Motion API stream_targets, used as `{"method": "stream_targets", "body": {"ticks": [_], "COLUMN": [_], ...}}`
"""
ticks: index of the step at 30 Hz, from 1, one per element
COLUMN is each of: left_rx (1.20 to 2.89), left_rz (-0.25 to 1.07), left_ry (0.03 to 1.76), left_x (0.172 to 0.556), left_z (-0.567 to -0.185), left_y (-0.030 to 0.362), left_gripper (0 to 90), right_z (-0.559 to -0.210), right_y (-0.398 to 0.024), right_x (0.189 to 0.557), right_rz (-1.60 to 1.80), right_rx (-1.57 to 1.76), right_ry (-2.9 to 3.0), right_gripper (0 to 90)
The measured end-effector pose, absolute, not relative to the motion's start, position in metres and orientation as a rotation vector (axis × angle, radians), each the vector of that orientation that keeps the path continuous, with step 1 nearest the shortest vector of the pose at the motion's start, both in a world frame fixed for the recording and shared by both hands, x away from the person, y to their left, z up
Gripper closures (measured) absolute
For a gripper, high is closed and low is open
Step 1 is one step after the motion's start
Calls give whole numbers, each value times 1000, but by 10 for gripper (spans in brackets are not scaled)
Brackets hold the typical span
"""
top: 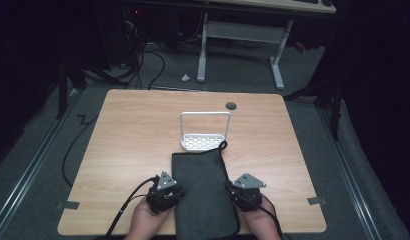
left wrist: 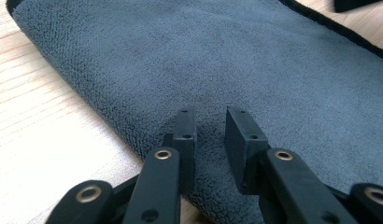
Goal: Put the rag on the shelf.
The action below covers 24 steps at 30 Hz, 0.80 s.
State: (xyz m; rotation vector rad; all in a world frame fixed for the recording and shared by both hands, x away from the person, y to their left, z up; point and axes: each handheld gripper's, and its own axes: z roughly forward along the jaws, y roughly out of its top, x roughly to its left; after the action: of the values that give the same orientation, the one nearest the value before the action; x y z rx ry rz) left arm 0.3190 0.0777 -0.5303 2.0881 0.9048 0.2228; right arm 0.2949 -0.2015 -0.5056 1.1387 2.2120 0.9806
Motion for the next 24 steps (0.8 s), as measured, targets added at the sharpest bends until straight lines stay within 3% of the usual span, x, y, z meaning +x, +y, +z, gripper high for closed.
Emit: {"method": "stream_targets", "body": {"ticks": [5, 9, 24], "left_rx": [2074, 2070, 2097], "left_rz": [211, 201, 138], "left_ry": [896, 895, 876], "left_x": [320, 320, 289], "left_z": [-532, -532, -530], "left_y": [80, 81, 86], "left_gripper": [741, 740, 738], "right_z": [-512, -521, -524], "right_y": [-188, -187, -204], "right_x": [335, 345, 291], "right_rz": [906, 853, 942], "right_rx": [1172, 1196, 1140], "right_ry": [2241, 2272, 2317], "right_gripper": [879, 877, 843]}}
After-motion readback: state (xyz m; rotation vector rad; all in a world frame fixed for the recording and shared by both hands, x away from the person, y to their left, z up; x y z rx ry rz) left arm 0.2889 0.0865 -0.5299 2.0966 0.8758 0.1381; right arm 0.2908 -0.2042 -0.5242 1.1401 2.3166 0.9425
